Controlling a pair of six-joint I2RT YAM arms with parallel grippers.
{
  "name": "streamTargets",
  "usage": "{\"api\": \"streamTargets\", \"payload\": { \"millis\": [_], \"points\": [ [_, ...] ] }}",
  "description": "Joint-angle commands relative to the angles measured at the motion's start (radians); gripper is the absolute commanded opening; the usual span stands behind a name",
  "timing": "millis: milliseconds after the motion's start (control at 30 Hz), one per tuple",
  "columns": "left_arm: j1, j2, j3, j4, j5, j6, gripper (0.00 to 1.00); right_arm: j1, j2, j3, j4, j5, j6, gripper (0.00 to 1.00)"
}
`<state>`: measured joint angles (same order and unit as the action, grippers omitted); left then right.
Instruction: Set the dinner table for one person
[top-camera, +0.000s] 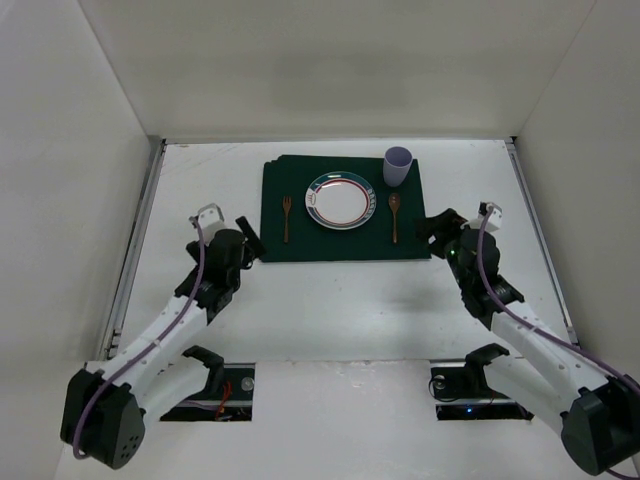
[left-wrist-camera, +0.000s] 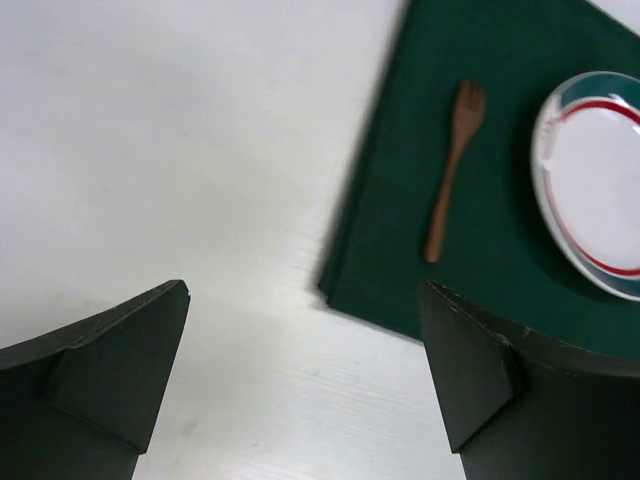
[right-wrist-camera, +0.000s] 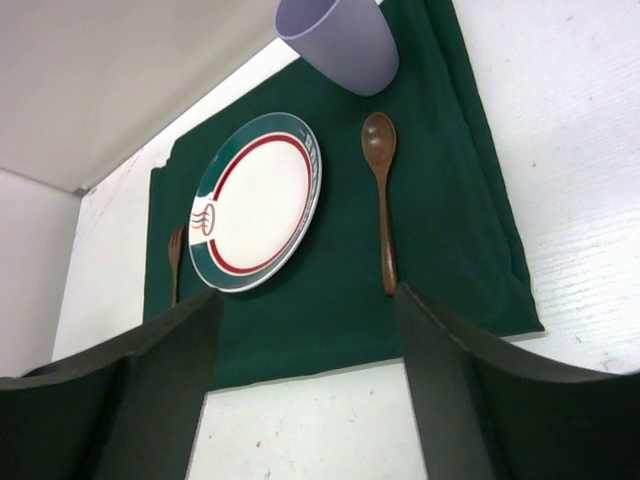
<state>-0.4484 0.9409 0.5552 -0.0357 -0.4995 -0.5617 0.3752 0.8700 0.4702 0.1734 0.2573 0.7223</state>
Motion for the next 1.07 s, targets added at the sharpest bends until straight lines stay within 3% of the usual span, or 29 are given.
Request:
{"api": "streamTargets", "payload": {
  "millis": [0, 200, 267, 400, 633, 1033],
  "points": [
    [0.059, -0.094, -0.064, -0.068, -0.020, -0.092, 1.00, 0.006, -0.046, 0.001, 0.069, 0.069, 0.012, 0.70],
    [0.164, -0.152, -0.150, -0.170, -0.022, -0.190, 1.00, -0.006, -0.101, -0.034, 0.075, 0.091, 0.048, 0.38],
    [0.193, -0.157, -0.169, -0.176, -0.019, -0.213, 1.00, -0.012, -0.106, -0.039, 0.074, 0.091, 0.057, 0.33],
    [0.231, -0.186, -0.193, -0.175, -0.022, -0.245, 1.00, -0.019, -0.100, -0.042, 0.074, 0.091, 0.071, 0.34],
    [0.271, -0.185, -0.196, -0.162, -0.014, -0.262, 1.00, -0.035, -0.094, -0.047, 0.075, 0.088, 0.080, 0.52],
    [0.234, -0.107, -0.172, -0.122, -0.020, -0.271, 1.00, -0.029, -0.055, -0.038, 0.095, 0.071, 0.072, 0.58]
  ]
}}
